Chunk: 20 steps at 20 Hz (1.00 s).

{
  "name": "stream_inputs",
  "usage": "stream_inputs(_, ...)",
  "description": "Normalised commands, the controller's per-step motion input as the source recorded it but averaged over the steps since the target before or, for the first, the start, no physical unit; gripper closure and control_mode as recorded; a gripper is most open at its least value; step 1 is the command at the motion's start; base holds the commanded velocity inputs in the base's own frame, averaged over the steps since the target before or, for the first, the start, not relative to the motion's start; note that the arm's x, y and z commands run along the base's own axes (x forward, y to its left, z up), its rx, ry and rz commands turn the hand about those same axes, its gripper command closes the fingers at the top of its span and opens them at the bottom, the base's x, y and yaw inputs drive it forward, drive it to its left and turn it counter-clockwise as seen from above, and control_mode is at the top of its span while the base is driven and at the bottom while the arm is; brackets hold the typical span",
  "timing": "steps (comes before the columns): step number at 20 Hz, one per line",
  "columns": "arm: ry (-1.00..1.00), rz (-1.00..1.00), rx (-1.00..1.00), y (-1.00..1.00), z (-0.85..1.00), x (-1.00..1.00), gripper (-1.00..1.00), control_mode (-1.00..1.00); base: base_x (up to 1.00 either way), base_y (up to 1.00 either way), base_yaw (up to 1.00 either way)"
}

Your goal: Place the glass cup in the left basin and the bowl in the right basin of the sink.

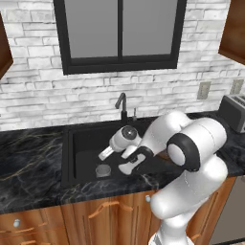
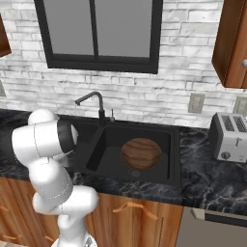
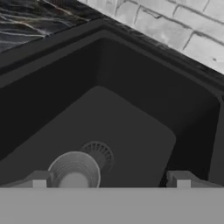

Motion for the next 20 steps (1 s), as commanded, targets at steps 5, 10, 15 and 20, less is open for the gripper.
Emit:
stream_inputs(5, 0.0, -0.19, 0.06, -0.17, 0.38, -0.02, -1.0, -1.0, 0.0, 0.0, 0.0)
stream_inputs(10, 0.0, -0.17, 0.05, -0.11, 0.31, -0.09, -1.0, -1.0, 0.0, 0.0, 0.0)
stream_inputs(15, 0.0, -0.15, 0.04, -0.01, 0.14, -0.23, -1.0, -1.0, 0.0, 0.0, 0.0)
stream_inputs(20, 0.0, -0.14, 0.05, 0.0, 0.0, -0.37, -1.0, -1.0, 0.0, 0.0, 0.0)
